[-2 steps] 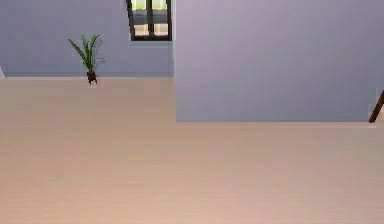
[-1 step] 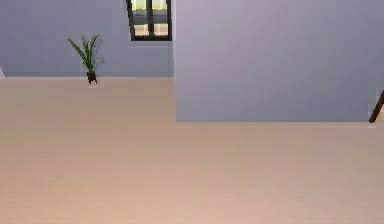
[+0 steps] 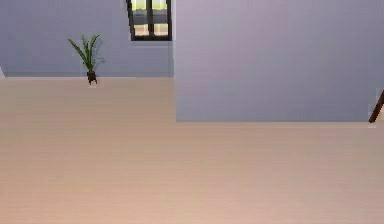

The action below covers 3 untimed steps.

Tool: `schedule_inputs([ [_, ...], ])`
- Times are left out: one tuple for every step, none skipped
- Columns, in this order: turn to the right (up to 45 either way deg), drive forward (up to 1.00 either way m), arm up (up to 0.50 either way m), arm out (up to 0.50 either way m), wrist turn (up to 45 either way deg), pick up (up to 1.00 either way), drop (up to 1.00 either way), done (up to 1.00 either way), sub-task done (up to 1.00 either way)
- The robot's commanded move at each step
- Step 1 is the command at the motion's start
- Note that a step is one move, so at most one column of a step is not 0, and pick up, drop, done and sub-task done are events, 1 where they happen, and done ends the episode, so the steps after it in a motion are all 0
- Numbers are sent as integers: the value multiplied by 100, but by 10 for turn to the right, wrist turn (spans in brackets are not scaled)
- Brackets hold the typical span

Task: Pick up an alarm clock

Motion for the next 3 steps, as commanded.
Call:
schedule_inputs([
  [0, 0, 0, 0, 450, 0, 0, 0, 0],
  [0, 0, 0, 0, 360, 0, 0, 0, 0],
  [0, 0, -30, 0, 0, 0, 0, 0, 0],
])
